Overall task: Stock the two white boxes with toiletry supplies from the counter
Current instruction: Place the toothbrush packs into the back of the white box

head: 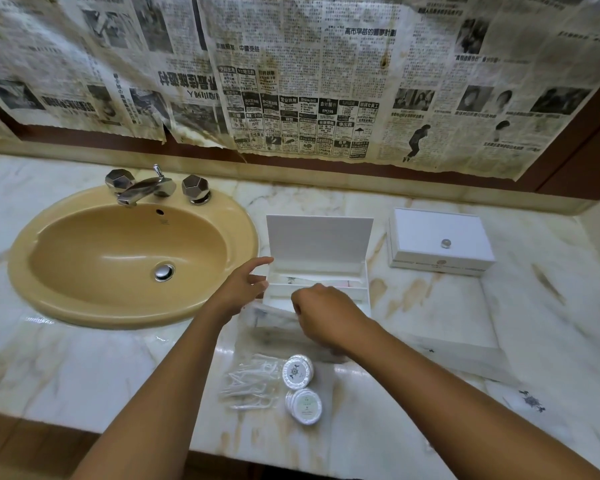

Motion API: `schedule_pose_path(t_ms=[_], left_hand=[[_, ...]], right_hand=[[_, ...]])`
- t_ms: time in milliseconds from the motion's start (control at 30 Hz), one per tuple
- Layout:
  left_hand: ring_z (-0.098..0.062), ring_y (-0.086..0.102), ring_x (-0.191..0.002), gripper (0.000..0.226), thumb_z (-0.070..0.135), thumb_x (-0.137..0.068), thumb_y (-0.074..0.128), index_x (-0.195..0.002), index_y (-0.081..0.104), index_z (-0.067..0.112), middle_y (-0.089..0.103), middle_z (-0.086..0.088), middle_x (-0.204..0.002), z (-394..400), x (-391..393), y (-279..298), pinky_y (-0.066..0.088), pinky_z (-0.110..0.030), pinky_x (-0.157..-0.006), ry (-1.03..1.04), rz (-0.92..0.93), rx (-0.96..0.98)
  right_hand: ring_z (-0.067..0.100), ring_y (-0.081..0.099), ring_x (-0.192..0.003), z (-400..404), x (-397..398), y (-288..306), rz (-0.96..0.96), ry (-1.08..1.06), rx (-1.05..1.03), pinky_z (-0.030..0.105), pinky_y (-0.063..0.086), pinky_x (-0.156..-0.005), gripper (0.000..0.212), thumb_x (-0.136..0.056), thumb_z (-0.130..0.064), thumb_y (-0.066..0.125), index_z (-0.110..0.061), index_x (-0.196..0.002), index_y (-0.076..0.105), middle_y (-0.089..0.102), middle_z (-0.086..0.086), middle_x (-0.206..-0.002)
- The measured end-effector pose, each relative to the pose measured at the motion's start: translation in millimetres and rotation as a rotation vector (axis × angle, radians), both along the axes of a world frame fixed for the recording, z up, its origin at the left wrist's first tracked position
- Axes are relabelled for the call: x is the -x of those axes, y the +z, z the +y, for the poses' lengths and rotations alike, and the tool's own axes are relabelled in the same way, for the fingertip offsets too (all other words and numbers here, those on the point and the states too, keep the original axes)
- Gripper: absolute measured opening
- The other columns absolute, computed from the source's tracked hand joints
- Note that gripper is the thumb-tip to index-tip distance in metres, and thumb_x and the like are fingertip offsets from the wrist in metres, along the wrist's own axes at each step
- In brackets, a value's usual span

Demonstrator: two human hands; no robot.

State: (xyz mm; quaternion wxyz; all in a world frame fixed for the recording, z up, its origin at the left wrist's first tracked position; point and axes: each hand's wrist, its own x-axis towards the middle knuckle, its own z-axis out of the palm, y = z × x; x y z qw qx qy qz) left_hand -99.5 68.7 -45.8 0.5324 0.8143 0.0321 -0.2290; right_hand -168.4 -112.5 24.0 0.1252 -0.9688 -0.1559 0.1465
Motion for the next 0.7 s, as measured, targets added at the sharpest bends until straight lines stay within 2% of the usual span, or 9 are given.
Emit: schedule_pose_path(t_ms=[100, 167, 233, 267, 367, 467, 567, 633, 700], left_hand=[[-0.020, 0.056, -0.106, 0.064, -0.001, -0.077, 0.055, -0.128, 0.053, 0.037, 0.059, -0.007, -0.113, 5, 1, 3, 0.051, -0.033, -0.077, -0.108, -0.009, 0.009], [-0.019, 0.061, -0.101, 0.061, -0.010, -0.084, 0.053, -0.128, 0.054, 0.031, 0.058, -0.003, -0.121, 2, 0, 3, 0.053, -0.038, -0.077, -0.053, 0.033, 0.006], [-0.018, 0.066, -0.094, 0.036, 0.006, -0.095, 0.054, -0.126, 0.055, 0.024, 0.064, -0.007, -0.118, -2, -2, 0, 0.053, -0.040, -0.079, 0.020, 0.084, 0.009], [-0.018, 0.066, -0.094, 0.032, 0.012, -0.097, 0.054, -0.127, 0.054, 0.023, 0.065, -0.009, -0.117, -2, -3, -3, 0.052, -0.039, -0.079, 0.029, 0.089, 0.003], [-0.018, 0.064, -0.092, 0.038, 0.015, -0.099, 0.052, -0.128, 0.054, 0.038, 0.064, -0.004, -0.111, -2, -2, -3, 0.051, -0.035, -0.075, 0.023, 0.070, 0.003], [-0.020, 0.064, -0.096, 0.038, 0.016, -0.099, 0.052, -0.129, 0.052, 0.040, 0.063, 0.001, -0.113, -2, -3, -3, 0.052, -0.035, -0.076, 0.026, 0.068, 0.004], [-0.020, 0.064, -0.098, 0.040, 0.018, -0.099, 0.054, -0.135, 0.047, 0.034, 0.063, -0.002, -0.121, -1, -3, -7, 0.051, -0.035, -0.075, 0.036, 0.092, 0.006], [-0.018, 0.064, -0.096, 0.039, 0.017, -0.099, 0.053, -0.131, 0.049, 0.038, 0.062, -0.002, -0.120, -1, -3, -5, 0.050, -0.033, -0.073, 0.043, 0.087, 0.013], [-0.016, 0.063, -0.095, 0.039, 0.017, -0.099, 0.052, -0.125, 0.052, 0.045, 0.061, 0.000, -0.116, -1, -3, -4, 0.050, -0.030, -0.072, 0.039, 0.075, 0.019]], right_hand=[[0.027, 0.051, -0.074, -6, -13, 10, -0.076, -0.043, -0.017, 0.031, 0.039, -0.063, 0.015, -0.088, -0.002, 0.047, -0.009, -0.091, 0.059, 0.054, 0.008, -0.085], [0.025, 0.054, -0.070, -9, -23, 15, -0.146, -0.090, -0.035, 0.031, 0.040, -0.059, 0.012, -0.089, -0.004, 0.049, -0.010, -0.087, 0.059, 0.056, 0.007, -0.079], [0.026, 0.056, -0.068, -11, -34, 18, -0.214, -0.131, -0.061, 0.032, 0.044, -0.058, 0.013, -0.089, -0.003, 0.048, -0.009, -0.084, 0.059, 0.060, 0.008, -0.078], [0.027, 0.056, -0.067, -12, -39, 18, -0.247, -0.148, -0.076, 0.033, 0.045, -0.058, 0.014, -0.089, -0.003, 0.047, -0.008, -0.084, 0.059, 0.061, 0.008, -0.077], [0.028, 0.057, -0.067, -13, -53, 13, -0.328, -0.191, -0.134, 0.033, 0.046, -0.058, 0.016, -0.090, -0.005, 0.046, -0.008, -0.084, 0.060, 0.063, 0.007, -0.076], [0.027, 0.057, -0.065, -14, -62, -3, -0.328, -0.199, -0.125, 0.034, 0.049, -0.059, 0.017, -0.088, -0.003, 0.046, -0.007, -0.080, 0.061, 0.062, 0.007, -0.074], [0.024, 0.050, -0.059, -15, -66, -18, -0.241, -0.211, -0.035, 0.028, 0.037, -0.051, 0.021, -0.082, 0.007, 0.047, -0.008, -0.067, 0.052, 0.051, 0.005, -0.065], [0.019, 0.038, -0.052, -18, -67, -25, -0.189, -0.205, 0.024, 0.026, 0.025, -0.046, 0.033, -0.079, 0.012, 0.047, -0.012, -0.057, 0.037, 0.036, 0.001, -0.059], [0.016, 0.033, -0.049, -21, -69, -32, -0.145, -0.206, 0.046, 0.024, 0.022, -0.045, 0.038, -0.079, 0.012, 0.049, -0.013, -0.055, 0.032, 0.031, 0.001, -0.057]])
